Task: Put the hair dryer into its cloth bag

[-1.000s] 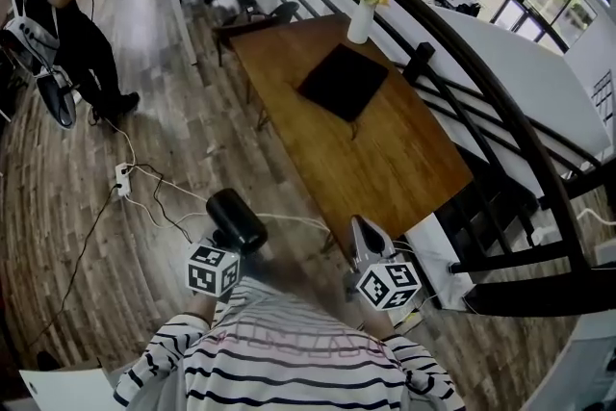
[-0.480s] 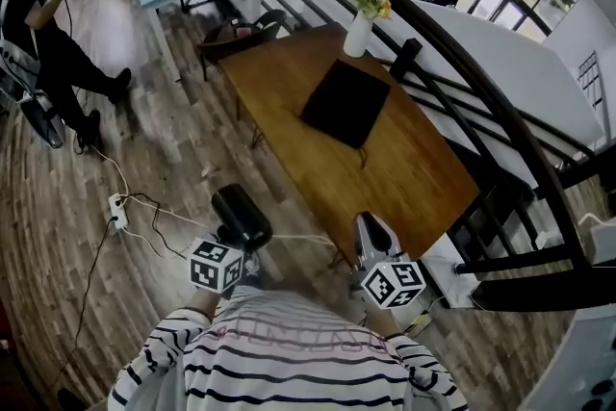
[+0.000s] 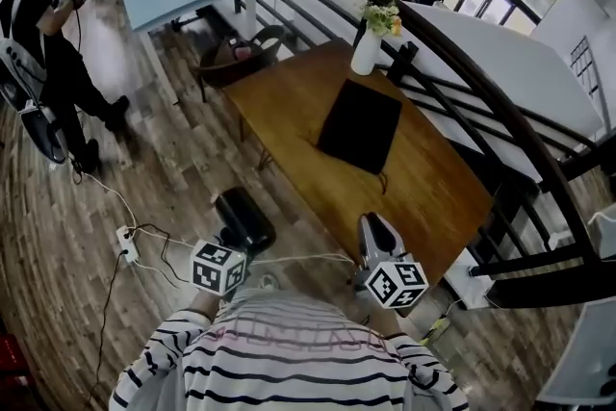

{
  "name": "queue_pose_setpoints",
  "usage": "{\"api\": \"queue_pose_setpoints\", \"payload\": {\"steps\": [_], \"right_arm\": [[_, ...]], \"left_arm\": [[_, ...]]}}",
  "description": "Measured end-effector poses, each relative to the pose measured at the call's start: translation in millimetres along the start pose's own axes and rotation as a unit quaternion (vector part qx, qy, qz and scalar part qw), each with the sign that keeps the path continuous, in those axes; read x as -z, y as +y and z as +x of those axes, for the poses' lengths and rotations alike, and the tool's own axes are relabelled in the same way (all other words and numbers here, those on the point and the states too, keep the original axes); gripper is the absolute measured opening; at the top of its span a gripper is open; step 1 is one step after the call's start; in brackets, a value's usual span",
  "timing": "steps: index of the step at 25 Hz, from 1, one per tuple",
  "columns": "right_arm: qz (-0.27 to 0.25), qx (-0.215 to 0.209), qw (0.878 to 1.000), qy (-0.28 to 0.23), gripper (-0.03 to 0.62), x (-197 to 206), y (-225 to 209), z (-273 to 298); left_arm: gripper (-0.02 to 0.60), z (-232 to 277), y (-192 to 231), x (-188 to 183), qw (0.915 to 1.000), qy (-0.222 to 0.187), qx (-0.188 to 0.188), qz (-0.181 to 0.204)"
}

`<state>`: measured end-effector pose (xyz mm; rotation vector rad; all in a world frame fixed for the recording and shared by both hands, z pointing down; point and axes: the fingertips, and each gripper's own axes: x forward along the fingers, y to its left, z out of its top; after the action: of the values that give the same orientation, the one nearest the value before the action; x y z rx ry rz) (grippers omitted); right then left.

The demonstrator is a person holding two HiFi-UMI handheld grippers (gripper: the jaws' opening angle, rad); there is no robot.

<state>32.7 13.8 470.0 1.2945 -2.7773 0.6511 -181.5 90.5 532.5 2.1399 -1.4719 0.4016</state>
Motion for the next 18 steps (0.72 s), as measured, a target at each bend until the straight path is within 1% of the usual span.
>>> {"api": "queue_pose_setpoints", "payload": {"steps": [5,9,11,14,18], "right_arm": [[0.005,0.023,1.0,-0.009,0.061,-1,3,25],[-0.009,0.038,0.999,0.0,0.061,0,-8,30],[-0.025,0.044,0.999,0.007,0.061,-2,-18,36],[-0.062,0.058,0.996,0.028,0.067,-2,-38,48],[-0.117,0.069,0.988,0.069,0.089,2,-73,74]], "left_arm": [[0.179,10,31,-12,0.9997,0.011,0.015,0.014],[0.179,27,33,-14,0.9993,0.019,0.029,0.009],[0.179,38,32,-18,0.9991,0.021,0.038,0.003],[0.179,56,30,-26,0.9986,0.023,0.047,0.002],[0.179,75,30,-40,0.9984,0.021,0.052,-0.001]]}}
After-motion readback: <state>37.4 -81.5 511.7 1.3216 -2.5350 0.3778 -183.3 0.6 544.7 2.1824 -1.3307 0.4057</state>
